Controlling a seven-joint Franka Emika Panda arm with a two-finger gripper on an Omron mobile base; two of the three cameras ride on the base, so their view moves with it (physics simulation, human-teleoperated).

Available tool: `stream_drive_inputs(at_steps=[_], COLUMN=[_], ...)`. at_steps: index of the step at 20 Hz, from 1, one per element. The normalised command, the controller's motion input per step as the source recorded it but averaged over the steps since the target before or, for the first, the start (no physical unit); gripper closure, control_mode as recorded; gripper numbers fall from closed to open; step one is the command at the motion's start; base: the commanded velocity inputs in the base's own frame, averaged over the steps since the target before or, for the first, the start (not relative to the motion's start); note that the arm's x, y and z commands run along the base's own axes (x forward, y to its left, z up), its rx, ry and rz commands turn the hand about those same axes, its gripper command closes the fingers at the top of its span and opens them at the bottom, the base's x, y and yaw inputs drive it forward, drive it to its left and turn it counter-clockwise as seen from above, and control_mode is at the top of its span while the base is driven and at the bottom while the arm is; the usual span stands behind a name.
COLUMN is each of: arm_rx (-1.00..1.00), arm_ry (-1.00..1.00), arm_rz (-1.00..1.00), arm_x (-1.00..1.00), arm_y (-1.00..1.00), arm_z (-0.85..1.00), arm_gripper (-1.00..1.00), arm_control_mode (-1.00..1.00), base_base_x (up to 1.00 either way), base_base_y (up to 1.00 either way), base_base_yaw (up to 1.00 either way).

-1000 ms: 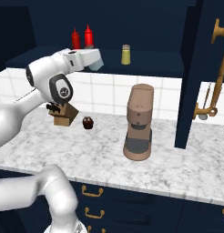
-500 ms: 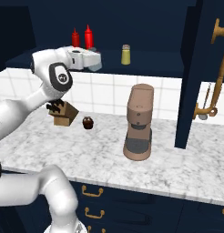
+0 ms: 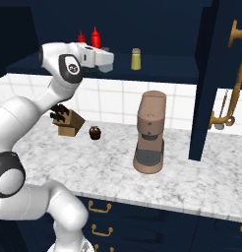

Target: Put the shaker and condiment bottle from the counter next to their counterparts in the cabinet.

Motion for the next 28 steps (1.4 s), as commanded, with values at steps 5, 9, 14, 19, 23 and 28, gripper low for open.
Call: stream_drive_inputs(at_steps=[5,9,14,19,23,28], arm_rx=[-0.13,-0.01,0.07,0.07,0.03,0.00], arm_ry=[-0.11,0.04,0.07,0.10,0.04,0.00], arm_rz=[0.00,0.00,-0.02,-0.05,-0.05,-0.02], arm_x=[0.25,0.02,0.14,0.22,0.31,0.29], arm_y=[-0.02,-0.05,-0.04,0.00,0.00,-0.12], arm_z=[-0.10,-0.14,-0.08,0.04,0.04,0.00], arm_gripper=[1.00,1.00,1.00,1.00,1.00,1.00], arm_control_mode=[-1.00,-1.00,-1.00,-1.00,-1.00,-1.00], base_base_x=[0.00,0.00,0.00,0.00,0.00,0.00], base_base_y=[0.00,0.00,0.00,0.00,0.00,0.00], base_base_yaw=[0.00,0.00,0.00,0.00,0.00,0.00])
